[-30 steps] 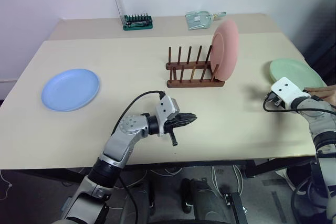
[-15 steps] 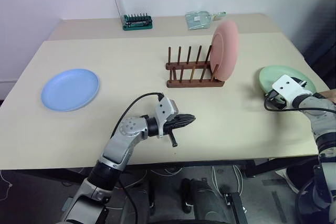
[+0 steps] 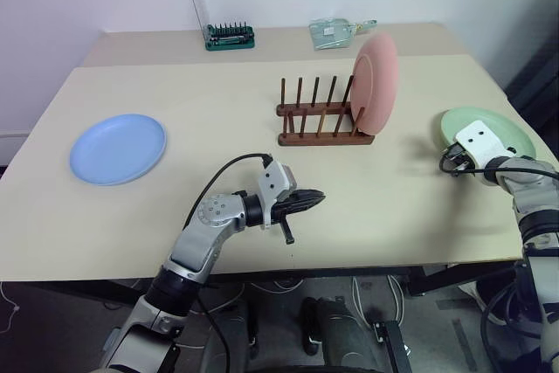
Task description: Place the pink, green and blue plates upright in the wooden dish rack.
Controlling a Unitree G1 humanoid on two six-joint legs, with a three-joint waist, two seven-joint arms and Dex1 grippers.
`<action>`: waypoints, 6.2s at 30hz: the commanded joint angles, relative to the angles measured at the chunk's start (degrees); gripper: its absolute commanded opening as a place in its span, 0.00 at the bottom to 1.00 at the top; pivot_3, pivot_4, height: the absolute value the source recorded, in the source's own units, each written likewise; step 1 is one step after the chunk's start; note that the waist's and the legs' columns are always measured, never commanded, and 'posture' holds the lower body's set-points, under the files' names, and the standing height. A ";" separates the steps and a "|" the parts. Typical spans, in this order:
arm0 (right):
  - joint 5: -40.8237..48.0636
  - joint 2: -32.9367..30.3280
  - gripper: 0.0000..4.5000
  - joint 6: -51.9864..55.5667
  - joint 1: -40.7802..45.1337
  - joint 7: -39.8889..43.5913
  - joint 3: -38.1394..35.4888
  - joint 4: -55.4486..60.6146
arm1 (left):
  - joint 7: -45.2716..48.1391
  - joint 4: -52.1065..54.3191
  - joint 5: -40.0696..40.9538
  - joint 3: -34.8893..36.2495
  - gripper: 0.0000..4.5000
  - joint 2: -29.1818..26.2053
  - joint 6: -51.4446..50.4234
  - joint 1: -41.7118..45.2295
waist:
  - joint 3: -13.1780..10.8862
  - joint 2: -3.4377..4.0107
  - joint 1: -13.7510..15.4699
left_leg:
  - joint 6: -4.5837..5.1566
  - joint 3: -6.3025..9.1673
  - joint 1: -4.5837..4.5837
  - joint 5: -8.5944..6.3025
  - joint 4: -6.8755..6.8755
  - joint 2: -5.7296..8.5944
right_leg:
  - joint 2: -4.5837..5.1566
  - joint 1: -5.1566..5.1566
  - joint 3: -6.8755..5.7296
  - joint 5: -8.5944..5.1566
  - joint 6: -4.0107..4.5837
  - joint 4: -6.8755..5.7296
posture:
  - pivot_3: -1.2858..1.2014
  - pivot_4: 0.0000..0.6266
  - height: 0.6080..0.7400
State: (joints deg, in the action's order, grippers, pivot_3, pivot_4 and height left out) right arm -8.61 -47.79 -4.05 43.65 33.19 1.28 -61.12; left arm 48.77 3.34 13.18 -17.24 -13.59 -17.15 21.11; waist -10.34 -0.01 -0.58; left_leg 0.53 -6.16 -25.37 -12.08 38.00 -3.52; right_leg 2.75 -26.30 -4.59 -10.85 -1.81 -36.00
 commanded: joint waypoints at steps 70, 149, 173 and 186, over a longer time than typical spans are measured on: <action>47.00 25.23 0.78 47.38 21.41 -20.11 -12.95 47.68 | -5.82 4.39 3.46 10.19 0.03 -5.01 3.15 1.89 | 0.00 0.07 -0.09 | 0.00 -0.02 -0.18 -0.01 -0.15 -0.19 | 0.08 -0.20 -0.14 -0.01 0.10 0.00 | 0.52 0.24 0.92; -15.65 30.53 0.04 -8.15 11.20 -11.01 19.52 48.42 | -71.69 8.05 8.83 49.06 0.79 6.88 -9.20 31.61 | -0.25 -1.01 -0.37 | -0.38 -0.10 -0.05 0.21 -0.78 -0.13 | -0.07 -0.12 -0.27 0.24 0.03 0.52 | 0.52 0.24 0.92; 38.81 57.94 0.04 55.56 14.82 -37.61 -17.19 71.10 | -12.70 12.74 5.08 13.01 0.79 -13.87 2.32 -3.78 | -0.08 -0.98 -0.62 | -0.51 -0.28 -0.77 0.34 -0.87 -0.25 | 0.41 -0.84 -0.46 0.39 0.30 0.34 | 0.52 0.24 0.92; 39.19 54.40 0.04 54.75 16.22 -40.40 -17.33 64.22 | -11.13 13.81 4.27 11.96 0.79 -13.06 1.70 -4.79 | -0.08 -0.98 -0.37 | -0.51 -0.18 -0.75 0.34 -0.75 -0.28 | 0.11 -0.81 -0.45 0.36 0.30 0.19 | 0.52 0.24 0.92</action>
State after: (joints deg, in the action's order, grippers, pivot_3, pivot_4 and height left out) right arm 30.69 7.39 51.83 58.75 -7.14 -16.20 3.44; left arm 37.33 14.77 17.43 -5.43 -26.82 -15.77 16.33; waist -10.42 -1.00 -0.96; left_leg 0.02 -6.33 -26.11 -11.74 37.26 -3.80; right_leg 2.86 -27.10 -5.04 -10.49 -1.51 -35.81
